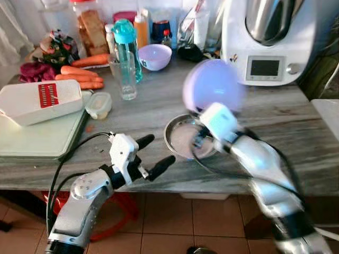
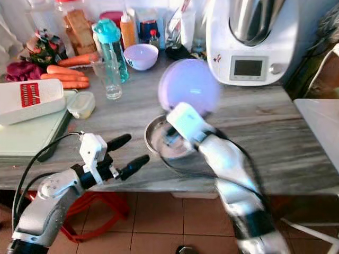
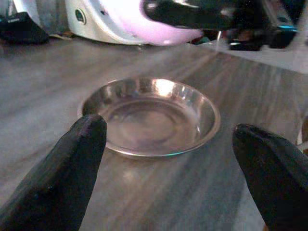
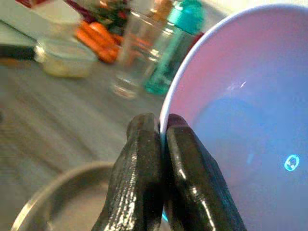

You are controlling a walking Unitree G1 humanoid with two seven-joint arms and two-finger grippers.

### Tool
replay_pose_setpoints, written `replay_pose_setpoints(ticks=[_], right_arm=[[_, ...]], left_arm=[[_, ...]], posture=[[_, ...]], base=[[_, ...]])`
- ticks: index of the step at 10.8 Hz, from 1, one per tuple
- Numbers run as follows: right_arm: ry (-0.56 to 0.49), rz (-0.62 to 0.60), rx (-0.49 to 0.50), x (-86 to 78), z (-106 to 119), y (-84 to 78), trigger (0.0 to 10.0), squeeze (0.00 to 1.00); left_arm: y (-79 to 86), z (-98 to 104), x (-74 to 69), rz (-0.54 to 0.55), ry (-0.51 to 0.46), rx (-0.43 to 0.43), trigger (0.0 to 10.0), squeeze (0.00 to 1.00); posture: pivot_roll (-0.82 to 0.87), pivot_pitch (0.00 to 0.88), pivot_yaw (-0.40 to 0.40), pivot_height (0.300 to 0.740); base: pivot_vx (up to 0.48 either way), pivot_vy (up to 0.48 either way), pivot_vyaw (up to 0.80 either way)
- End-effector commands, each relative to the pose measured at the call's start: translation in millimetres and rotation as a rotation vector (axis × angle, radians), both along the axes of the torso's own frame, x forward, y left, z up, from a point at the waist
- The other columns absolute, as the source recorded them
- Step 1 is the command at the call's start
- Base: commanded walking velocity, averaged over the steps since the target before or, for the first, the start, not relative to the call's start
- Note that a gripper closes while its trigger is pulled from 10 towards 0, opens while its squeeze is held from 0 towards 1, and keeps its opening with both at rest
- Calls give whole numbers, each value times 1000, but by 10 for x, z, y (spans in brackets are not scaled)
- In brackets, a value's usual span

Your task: Setting the table

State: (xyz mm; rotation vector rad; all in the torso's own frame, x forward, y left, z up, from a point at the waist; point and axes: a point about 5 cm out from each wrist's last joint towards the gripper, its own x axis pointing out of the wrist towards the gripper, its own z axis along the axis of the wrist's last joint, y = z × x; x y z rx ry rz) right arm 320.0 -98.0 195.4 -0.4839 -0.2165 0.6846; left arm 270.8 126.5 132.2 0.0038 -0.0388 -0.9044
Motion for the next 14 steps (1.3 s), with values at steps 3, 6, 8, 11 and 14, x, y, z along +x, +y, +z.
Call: replay_pose_setpoints(ticks=[3,6,8,11,14], right_arm=[[40,182,-46,144,23,180,10000,0],[95,308,-75,181,-66,351,10000,0],[126,338,-53,213,-116,401,10000,16],[125,409,-59,208,-170,540,10000,133],[140,483,-48,200,-233,693,10000,137]], left_arm=[[-8,46,-47,-24,-12,15,10000,0],[-2,13,-91,-53,-6,40,10000,0],[0,23,-136,-96,-20,60,10000,0],[-1,-18,-293,-175,-14,112,10000,0],[3,-27,-381,-182,-5,120,10000,0]], posture=[[-66,133,16,740],[-56,138,14,740],[-43,142,8,740],[-10,141,-5,740],[19,145,-14,740]], base=[[0,0,0],[0,0,0],[0,0,0],[0,0,0],[0,0,0]])
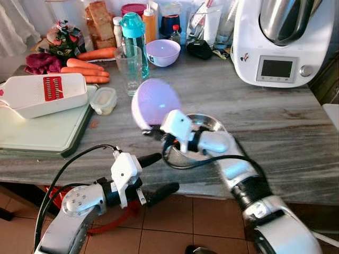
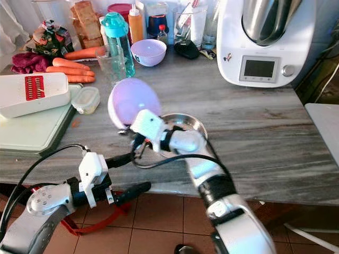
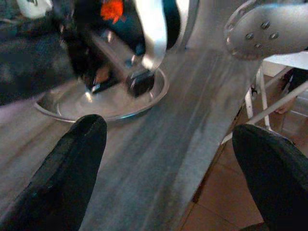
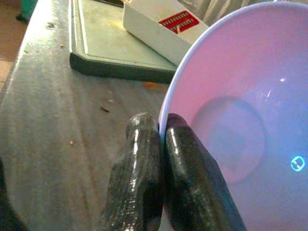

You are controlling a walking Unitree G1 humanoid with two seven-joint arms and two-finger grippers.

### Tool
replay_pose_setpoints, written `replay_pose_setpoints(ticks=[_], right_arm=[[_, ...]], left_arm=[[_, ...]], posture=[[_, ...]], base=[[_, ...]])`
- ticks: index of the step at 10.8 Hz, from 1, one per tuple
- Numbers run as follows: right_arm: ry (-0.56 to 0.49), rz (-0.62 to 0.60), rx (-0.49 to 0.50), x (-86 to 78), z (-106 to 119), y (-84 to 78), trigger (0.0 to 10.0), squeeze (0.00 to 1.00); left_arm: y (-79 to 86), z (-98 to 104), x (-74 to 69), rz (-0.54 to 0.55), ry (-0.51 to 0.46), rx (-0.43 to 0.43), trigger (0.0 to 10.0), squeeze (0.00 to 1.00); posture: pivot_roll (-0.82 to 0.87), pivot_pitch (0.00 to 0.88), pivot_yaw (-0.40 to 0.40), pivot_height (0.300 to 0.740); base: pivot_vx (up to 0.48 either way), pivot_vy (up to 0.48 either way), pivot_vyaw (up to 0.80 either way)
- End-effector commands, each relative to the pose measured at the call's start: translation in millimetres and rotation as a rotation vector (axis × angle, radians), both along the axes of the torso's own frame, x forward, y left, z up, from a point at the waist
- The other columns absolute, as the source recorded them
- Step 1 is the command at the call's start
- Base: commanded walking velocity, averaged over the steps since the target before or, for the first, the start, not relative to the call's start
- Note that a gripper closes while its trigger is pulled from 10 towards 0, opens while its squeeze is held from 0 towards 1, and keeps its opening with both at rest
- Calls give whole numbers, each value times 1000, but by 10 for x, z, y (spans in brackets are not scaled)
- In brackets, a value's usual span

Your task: Setting the table

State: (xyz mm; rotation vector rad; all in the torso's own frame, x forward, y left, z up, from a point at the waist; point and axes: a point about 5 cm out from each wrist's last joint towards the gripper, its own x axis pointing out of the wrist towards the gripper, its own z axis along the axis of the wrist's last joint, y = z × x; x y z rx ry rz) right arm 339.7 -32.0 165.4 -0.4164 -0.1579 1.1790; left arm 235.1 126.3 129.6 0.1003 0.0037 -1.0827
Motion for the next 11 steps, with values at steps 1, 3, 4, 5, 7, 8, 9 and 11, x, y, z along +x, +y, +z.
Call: replay_pose_setpoints(ticks=[1,3,4,5,7,8,9,11], right_arm=[[-11,3,-3,18,33,29,10000,137],[28,-11,1,12,-85,-30,10000,133],[34,-13,-4,12,-126,-45,10000,141],[42,-21,-1,11,-155,-59,10000,435],[51,-54,-6,16,-221,-106,10000,929],[45,-62,-4,20,-222,-112,10000,906],[43,-68,-2,24,-231,-120,10000,902],[25,-75,-5,30,-221,-128,10000,894]], left_arm=[[3,11,-26,-4,-5,16,10000,0],[-12,30,-28,-10,-9,13,10000,0],[-22,27,-28,-14,-9,15,10000,0],[-27,32,-30,-14,-10,13,10000,0],[-30,29,-40,-12,-5,11,10000,0],[-33,23,-43,-12,-3,12,10000,0],[-38,23,-39,-12,-2,11,10000,0],[-38,22,-16,-10,-3,13,10000,0]], posture=[[21,146,-14,740],[21,147,-14,740],[21,147,-14,740],[19,149,-14,740],[21,149,-11,740],[21,149,-10,740],[19,146,-5,740],[16,143,-4,740]], base=[[0,0,0],[0,0,0],[0,0,0],[0,0,0],[0,0,0],[0,0,0],[0,0,0],[0,0,0]])
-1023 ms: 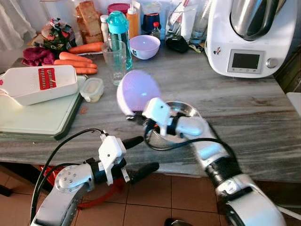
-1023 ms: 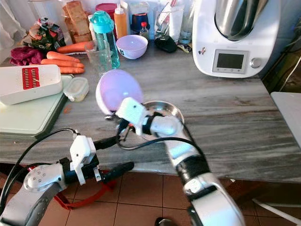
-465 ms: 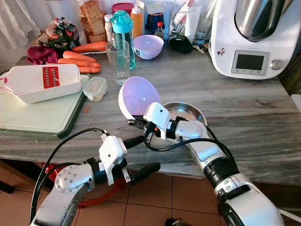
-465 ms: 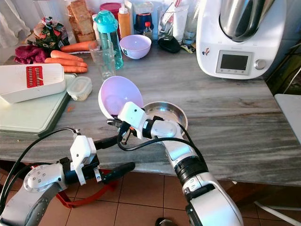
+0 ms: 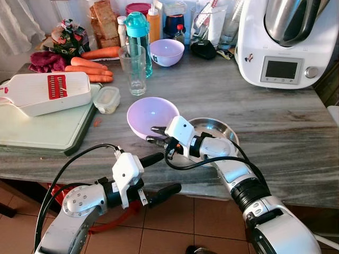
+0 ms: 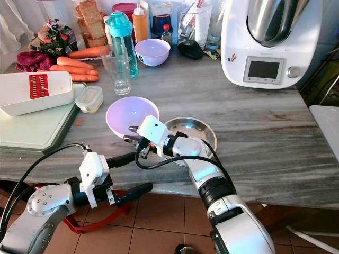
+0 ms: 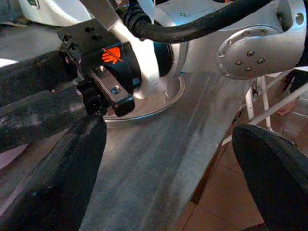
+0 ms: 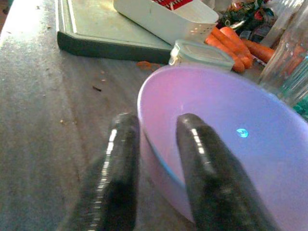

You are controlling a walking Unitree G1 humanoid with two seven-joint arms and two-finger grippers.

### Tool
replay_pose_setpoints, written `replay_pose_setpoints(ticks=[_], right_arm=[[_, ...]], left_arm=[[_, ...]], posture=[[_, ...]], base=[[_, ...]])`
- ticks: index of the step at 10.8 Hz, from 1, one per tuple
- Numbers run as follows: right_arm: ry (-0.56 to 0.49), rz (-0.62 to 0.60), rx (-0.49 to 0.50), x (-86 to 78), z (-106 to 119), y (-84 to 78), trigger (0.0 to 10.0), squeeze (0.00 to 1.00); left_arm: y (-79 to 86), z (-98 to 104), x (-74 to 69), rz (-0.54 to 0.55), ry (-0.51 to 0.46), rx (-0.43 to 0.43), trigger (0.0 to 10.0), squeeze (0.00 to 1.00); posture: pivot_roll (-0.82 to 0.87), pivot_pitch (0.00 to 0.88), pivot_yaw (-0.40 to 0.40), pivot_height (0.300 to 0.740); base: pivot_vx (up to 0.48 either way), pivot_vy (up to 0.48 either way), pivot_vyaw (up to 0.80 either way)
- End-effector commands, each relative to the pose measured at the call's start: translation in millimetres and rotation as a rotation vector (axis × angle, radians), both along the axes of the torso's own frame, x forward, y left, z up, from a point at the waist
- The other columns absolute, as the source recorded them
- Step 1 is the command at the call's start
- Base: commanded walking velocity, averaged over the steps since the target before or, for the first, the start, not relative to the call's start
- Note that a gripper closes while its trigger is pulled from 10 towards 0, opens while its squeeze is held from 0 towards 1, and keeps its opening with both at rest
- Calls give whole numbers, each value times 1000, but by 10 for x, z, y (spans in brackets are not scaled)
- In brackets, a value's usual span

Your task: Setting the table

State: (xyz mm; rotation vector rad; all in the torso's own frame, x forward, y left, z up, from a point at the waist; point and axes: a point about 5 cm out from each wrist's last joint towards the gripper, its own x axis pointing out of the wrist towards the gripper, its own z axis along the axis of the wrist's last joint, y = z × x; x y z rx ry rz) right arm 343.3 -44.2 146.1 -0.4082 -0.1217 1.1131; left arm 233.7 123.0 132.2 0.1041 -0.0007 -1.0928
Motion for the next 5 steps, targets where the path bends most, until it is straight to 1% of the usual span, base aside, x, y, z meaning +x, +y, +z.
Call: replay_pose_setpoints(ticks=[1,4,5], right_arm=[[-7,-13,-5,5,-18,-18,10000,894],[-35,-26,12,22,50,-34,10000,898],[-49,-36,24,30,89,-46,10000,929]], left_arm=[[-5,-4,3,1,3,12,10000,0],[-15,-7,2,3,2,10,10000,0],[-20,-6,6,4,1,9,10000,0]], posture=[[16,142,-5,740],[15,139,-4,740],[15,137,-4,740]], base=[[0,0,0],[0,0,0],[0,0,0]])
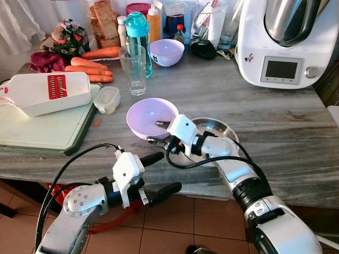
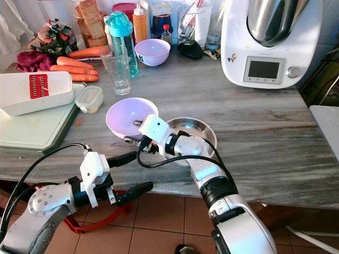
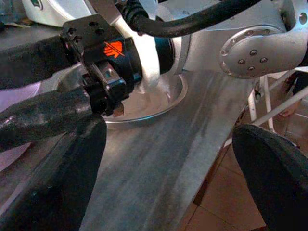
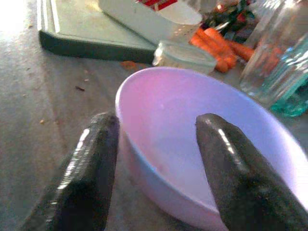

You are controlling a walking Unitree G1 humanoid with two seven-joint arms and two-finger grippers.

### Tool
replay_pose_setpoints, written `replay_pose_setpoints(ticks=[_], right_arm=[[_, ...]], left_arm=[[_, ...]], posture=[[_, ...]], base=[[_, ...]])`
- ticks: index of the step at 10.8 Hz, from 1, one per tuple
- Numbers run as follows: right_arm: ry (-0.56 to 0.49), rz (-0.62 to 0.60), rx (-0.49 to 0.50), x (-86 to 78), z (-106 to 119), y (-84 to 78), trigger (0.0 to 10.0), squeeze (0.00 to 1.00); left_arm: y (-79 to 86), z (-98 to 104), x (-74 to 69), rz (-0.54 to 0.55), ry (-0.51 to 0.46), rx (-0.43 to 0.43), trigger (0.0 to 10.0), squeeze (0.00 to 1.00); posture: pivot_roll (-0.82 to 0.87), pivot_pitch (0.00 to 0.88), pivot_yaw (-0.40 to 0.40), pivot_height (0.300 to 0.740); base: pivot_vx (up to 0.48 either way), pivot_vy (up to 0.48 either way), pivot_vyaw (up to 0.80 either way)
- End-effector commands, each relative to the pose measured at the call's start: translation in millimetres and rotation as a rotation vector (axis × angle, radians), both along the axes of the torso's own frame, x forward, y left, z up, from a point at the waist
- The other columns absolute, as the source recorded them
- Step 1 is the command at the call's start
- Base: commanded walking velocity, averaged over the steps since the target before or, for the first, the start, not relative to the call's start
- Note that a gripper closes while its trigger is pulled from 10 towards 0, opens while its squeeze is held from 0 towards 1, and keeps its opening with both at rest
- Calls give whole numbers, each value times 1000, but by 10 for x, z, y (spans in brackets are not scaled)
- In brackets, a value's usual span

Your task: Setting the table

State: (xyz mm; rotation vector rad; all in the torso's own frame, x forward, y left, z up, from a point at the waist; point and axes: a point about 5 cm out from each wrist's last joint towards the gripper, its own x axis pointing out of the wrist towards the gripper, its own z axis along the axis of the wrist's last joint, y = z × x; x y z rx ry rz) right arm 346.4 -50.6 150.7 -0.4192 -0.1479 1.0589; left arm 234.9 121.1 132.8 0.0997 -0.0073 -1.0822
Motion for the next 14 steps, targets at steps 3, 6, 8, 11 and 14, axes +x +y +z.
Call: replay_pose_setpoints(ticks=[3,6,8,11,14], right_arm=[[-134,-69,125,-5,344,-97,10000,1000],[-224,-384,221,-54,559,-417,10000,1000],[-182,-549,229,-200,489,-623,10000,1000],[-13,-723,238,-457,210,-757,10000,1000],[118,-797,263,-564,117,-750,10000,1000]], left_arm=[[-22,6,29,2,-6,6,10000,0],[-46,4,17,2,-6,-4,10000,0],[-48,10,-1,-24,4,-12,10000,0],[-65,-17,-12,-68,4,14,10000,0],[58,-14,110,18,-8,24,10000,0]], posture=[[4,131,-6,740],[-1,130,-8,740],[-22,131,-8,740],[-36,126,-2,740],[-35,125,1,740]], base=[[0,0,0],[0,0,0],[0,0,0],[0,0,0],[0,0,0]])
